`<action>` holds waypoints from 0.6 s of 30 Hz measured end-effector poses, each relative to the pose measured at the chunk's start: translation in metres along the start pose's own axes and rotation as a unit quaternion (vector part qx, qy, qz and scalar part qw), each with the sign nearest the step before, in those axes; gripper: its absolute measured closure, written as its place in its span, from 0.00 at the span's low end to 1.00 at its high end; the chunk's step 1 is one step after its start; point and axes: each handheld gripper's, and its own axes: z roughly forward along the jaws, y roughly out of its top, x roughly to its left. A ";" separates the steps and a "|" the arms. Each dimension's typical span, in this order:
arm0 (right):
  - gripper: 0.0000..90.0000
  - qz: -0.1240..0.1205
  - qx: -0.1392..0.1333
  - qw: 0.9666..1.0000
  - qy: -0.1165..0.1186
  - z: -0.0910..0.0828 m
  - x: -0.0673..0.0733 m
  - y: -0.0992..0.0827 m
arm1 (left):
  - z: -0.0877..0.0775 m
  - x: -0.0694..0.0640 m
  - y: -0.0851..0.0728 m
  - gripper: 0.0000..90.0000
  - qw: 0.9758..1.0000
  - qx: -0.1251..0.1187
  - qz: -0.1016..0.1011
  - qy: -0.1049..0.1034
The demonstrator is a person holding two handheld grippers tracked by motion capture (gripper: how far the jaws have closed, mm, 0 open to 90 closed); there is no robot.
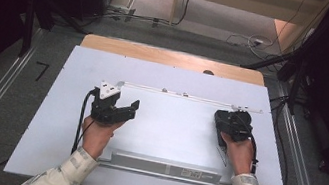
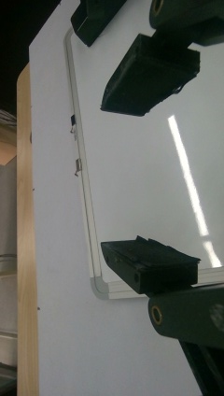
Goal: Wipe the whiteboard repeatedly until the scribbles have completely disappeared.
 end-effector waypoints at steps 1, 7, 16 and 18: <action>0.44 0.002 0.001 1.000 0.000 -0.001 -0.001 0.000 | -0.001 0.001 -0.001 0.31 1.000 0.001 -0.001 0.001; 0.44 -0.004 -0.011 1.000 -0.007 -0.006 0.001 -0.010 | -0.003 0.007 -0.003 0.31 1.000 -0.002 -0.006 0.008; 0.44 -0.021 -0.027 0.999 0.004 -0.018 0.009 -0.030 | -0.004 0.013 -0.007 0.31 1.000 0.002 -0.007 0.012; 0.44 -0.023 -0.030 0.999 0.007 -0.021 0.011 -0.035 | -0.004 0.014 -0.008 0.31 1.000 0.003 -0.008 0.013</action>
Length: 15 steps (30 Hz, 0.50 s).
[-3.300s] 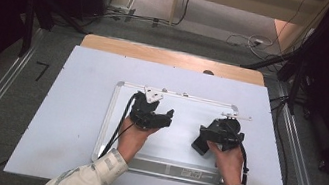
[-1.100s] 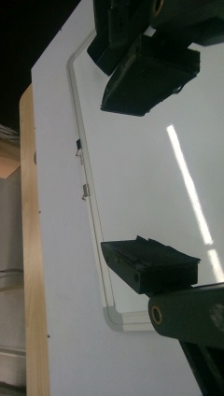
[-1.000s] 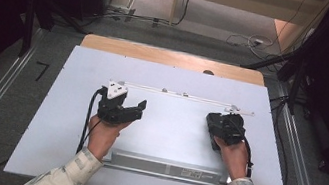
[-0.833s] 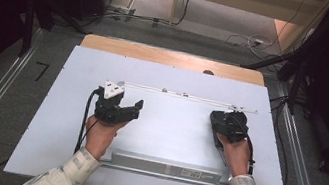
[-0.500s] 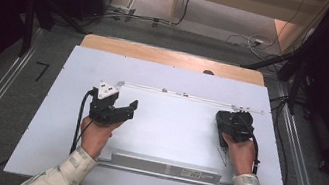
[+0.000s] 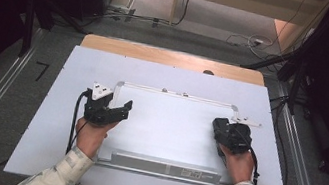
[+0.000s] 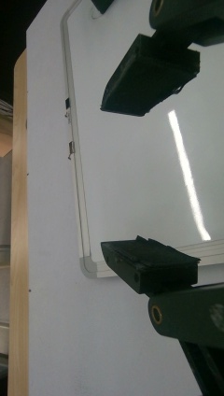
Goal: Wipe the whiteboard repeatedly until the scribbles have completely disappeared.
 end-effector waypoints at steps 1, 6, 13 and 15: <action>0.44 -0.001 -0.002 1.000 0.001 -0.002 0.001 -0.003 | 0.000 0.000 0.000 0.31 1.000 0.000 0.000 0.001; 0.44 -0.003 -0.005 1.000 0.005 -0.013 0.007 -0.016 | -0.002 0.002 -0.001 0.31 1.000 0.000 -0.001 0.002; 0.44 -0.009 -0.005 1.000 0.009 -0.020 0.008 -0.024 | -0.003 0.004 -0.001 0.31 1.000 -0.002 -0.003 0.003; 0.44 -0.010 -0.007 1.000 0.003 -0.017 0.005 -0.022 | -0.004 0.004 -0.001 0.31 1.000 -0.002 -0.002 0.002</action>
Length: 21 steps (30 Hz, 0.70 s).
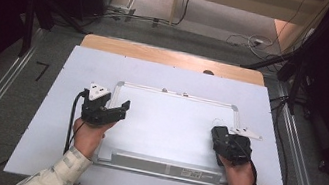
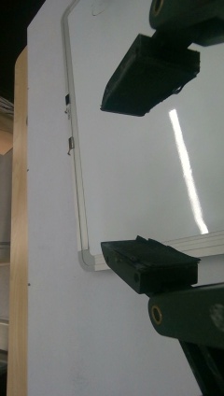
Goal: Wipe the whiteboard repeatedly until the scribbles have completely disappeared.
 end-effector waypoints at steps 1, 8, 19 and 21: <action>0.44 0.003 0.000 1.000 -0.002 0.002 -0.002 0.002 | 0.000 0.000 0.000 0.31 1.000 0.000 0.000 -0.001; 0.44 0.021 -0.002 0.999 -0.027 0.019 -0.013 0.020 | 0.001 0.000 0.000 0.31 1.000 0.001 0.001 -0.001; 0.44 0.024 0.003 0.999 -0.031 0.041 0.001 0.044 | 0.003 0.001 -0.001 0.31 1.000 0.006 0.000 -0.001; 0.44 0.014 0.004 1.000 -0.021 0.040 0.008 0.043 | 0.003 0.001 -0.001 0.31 1.000 0.006 -0.001 0.000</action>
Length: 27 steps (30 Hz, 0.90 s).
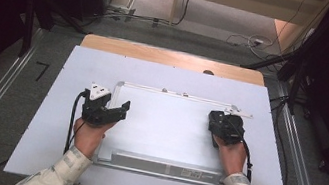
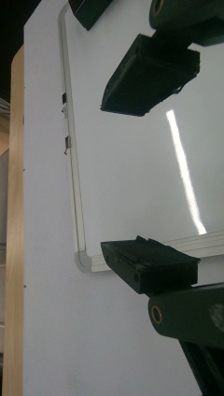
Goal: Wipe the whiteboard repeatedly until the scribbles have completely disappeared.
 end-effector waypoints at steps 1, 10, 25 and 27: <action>0.44 -0.003 0.003 1.000 0.005 -0.001 0.003 -0.001 | 0.000 0.000 0.000 0.31 1.000 0.000 0.000 0.000; 0.44 -0.013 0.009 1.000 0.012 -0.011 -0.003 -0.012 | -0.002 0.004 -0.002 0.31 1.000 -0.001 -0.004 0.005; 0.44 -0.004 0.011 1.000 0.002 -0.002 -0.005 -0.002 | 0.000 0.004 -0.003 0.31 1.000 0.003 -0.004 0.004; 0.44 -0.011 0.013 1.000 0.009 -0.007 -0.003 -0.006 | 0.000 0.004 -0.003 0.31 1.000 0.003 -0.004 0.004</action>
